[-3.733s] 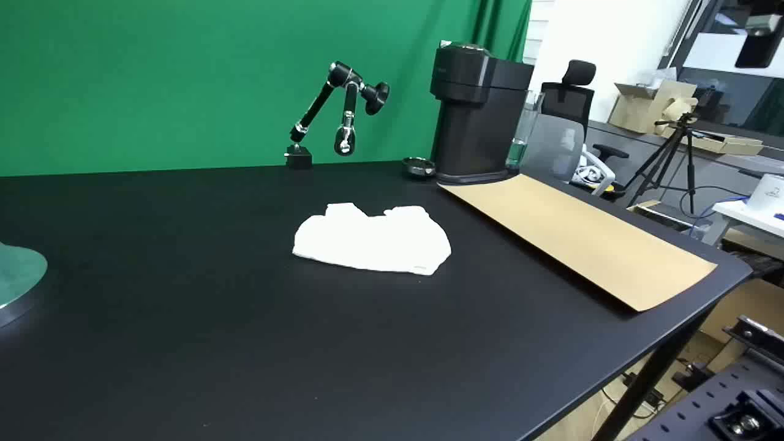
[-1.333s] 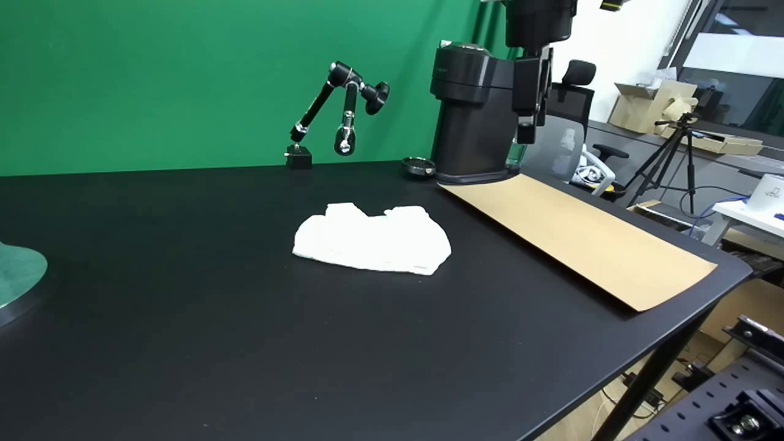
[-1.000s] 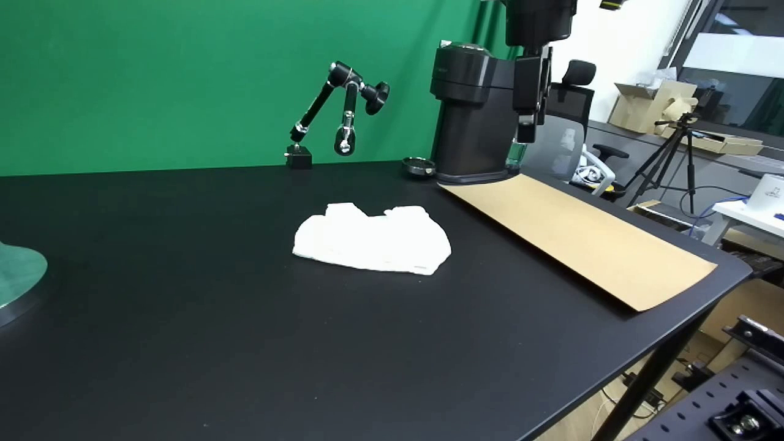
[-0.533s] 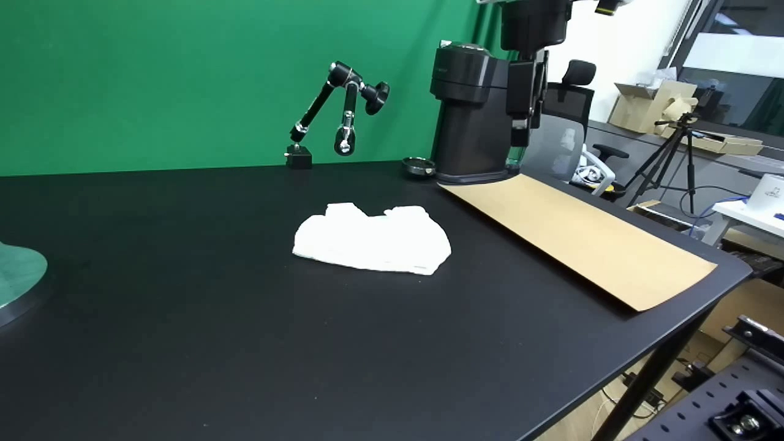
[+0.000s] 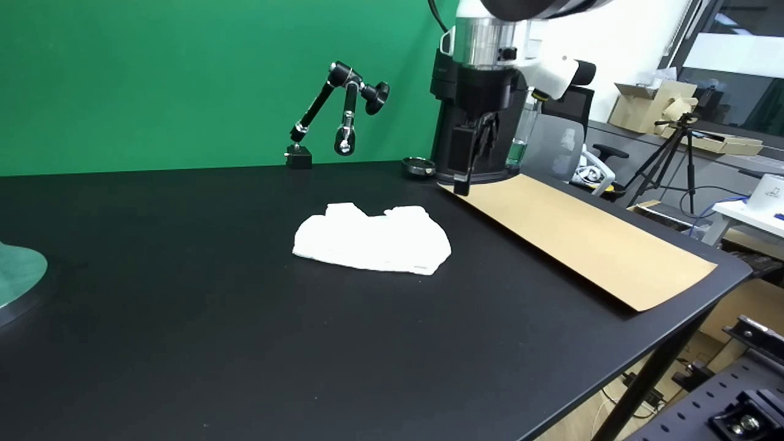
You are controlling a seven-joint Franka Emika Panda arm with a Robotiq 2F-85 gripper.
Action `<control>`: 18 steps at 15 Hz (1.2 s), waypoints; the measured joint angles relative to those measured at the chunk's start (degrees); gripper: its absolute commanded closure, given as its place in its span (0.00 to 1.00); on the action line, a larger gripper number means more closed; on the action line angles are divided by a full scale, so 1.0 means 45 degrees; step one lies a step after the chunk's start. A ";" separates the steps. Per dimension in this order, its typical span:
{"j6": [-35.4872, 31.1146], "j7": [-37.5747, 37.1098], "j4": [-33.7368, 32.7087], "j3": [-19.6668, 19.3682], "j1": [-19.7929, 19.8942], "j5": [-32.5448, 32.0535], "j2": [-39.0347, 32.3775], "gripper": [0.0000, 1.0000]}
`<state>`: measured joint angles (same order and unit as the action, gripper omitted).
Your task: Hang the white towel on the black stand
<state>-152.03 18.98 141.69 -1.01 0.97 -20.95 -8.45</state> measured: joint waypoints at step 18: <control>-0.2475 -0.3207 -0.0575 -0.0888 -0.1515 -0.1254 -0.2908 0.94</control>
<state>-163.16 4.55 139.10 -5.01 -5.84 -26.59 -21.54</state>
